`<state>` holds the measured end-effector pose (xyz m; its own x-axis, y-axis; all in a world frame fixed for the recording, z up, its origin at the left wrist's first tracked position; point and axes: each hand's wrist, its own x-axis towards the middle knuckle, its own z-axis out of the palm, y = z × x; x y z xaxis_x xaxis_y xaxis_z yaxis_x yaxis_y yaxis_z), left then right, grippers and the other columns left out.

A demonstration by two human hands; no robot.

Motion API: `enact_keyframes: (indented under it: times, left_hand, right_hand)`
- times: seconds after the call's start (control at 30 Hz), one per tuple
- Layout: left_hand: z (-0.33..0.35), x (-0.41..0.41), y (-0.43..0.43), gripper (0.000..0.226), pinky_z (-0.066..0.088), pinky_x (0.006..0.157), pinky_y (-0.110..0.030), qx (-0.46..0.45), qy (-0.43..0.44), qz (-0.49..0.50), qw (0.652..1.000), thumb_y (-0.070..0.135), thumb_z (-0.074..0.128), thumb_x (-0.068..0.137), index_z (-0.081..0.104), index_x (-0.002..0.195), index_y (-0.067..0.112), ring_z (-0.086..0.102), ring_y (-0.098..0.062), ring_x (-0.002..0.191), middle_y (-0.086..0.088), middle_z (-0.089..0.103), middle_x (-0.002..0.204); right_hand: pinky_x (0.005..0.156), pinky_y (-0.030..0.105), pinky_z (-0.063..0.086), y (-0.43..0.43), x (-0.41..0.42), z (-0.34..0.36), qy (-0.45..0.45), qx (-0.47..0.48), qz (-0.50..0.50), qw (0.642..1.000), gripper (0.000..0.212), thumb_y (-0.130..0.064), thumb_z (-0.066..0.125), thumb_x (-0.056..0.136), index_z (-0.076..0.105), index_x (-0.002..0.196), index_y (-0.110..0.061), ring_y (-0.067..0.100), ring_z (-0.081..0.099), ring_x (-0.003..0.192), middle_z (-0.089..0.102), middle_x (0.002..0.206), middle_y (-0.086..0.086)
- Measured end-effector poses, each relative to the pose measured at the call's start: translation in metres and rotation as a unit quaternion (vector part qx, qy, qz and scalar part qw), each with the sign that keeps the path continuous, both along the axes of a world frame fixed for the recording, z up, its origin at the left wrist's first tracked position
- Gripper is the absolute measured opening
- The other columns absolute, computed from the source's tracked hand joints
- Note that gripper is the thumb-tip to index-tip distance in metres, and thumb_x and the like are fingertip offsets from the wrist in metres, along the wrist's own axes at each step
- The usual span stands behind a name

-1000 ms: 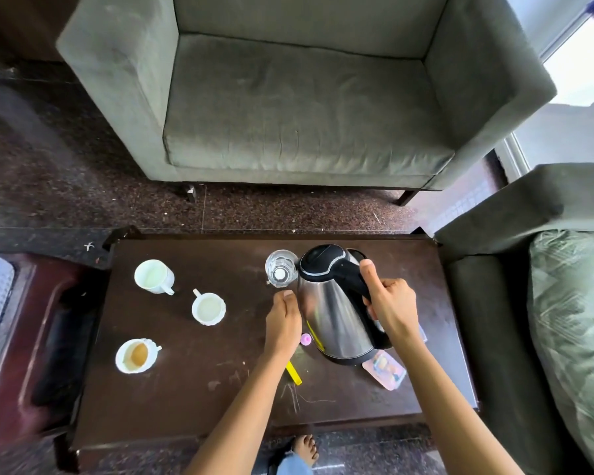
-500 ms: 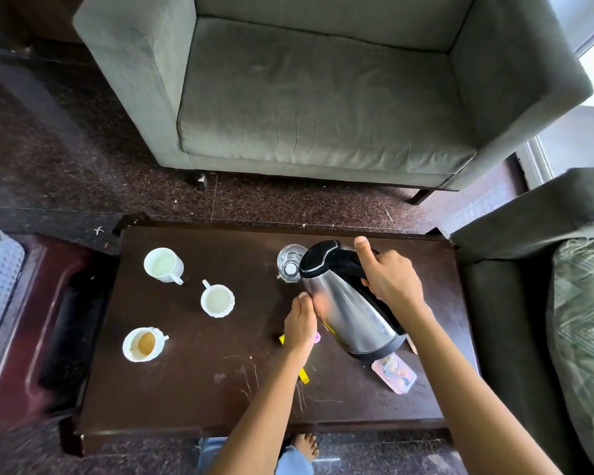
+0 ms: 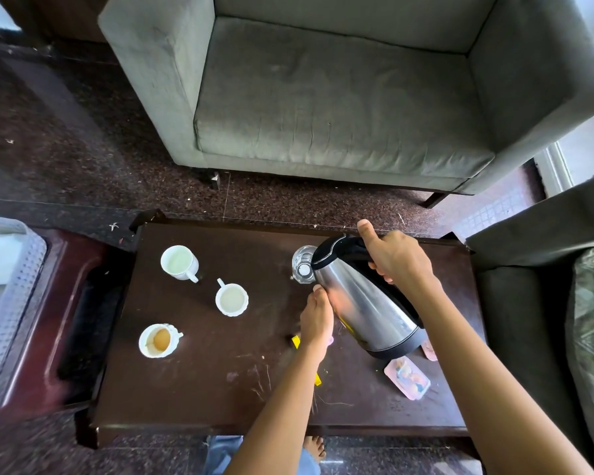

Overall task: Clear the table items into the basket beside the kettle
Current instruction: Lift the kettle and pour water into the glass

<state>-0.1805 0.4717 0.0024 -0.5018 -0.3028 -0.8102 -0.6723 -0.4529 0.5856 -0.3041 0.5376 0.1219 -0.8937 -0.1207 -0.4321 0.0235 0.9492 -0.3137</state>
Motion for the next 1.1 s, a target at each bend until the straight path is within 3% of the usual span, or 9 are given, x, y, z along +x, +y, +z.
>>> enact_keyframes:
  times: [0.47, 0.8, 1.1]
  left_hand:
    - [0.004, -0.002, -0.002, 0.064, 0.042, 0.103, -0.046, -0.007, -0.005, -0.003, 1.0, 0.061, 0.021, 0.087, 0.054, 0.124, 0.019, 0.055, -0.038, 0.114, -0.02, 0.059, 0.126]
    - [0.012, -0.003, 0.003, 0.067, 0.041, 0.104, -0.048, -0.002, 0.008, 0.007, 1.0, 0.062, 0.019, 0.086, 0.051, 0.128, 0.02, 0.055, -0.038, 0.117, -0.019, 0.054, 0.133]
    - [0.015, -0.002, 0.006, 0.067, 0.041, 0.104, -0.048, -0.015, 0.011, 0.003, 1.0, 0.06, 0.016, 0.089, 0.049, 0.131, 0.02, 0.054, -0.038, 0.118, -0.019, 0.054, 0.133]
  right_hand:
    - [0.074, 0.042, 0.057, -0.011, -0.004, 0.012, -0.03, 0.019, -0.003, 0.999, 0.084, -0.074, 0.022, 0.088, 0.063, 0.058, -0.007, 0.028, 0.066, 0.058, 0.07, 0.064, 0.01]
    - [0.073, 0.04, 0.057, -0.018, -0.004, 0.024, -0.022, 0.037, 0.003, 0.999, 0.084, -0.074, 0.023, 0.088, 0.062, 0.054, -0.007, 0.028, 0.066, 0.056, 0.067, 0.059, 0.009]
    - [0.082, 0.043, 0.055, -0.019, -0.003, 0.029, -0.004, 0.038, 0.013, 0.999, 0.081, -0.073, 0.025, 0.087, 0.062, 0.054, -0.01, 0.027, 0.066, 0.064, 0.065, 0.056, 0.004]
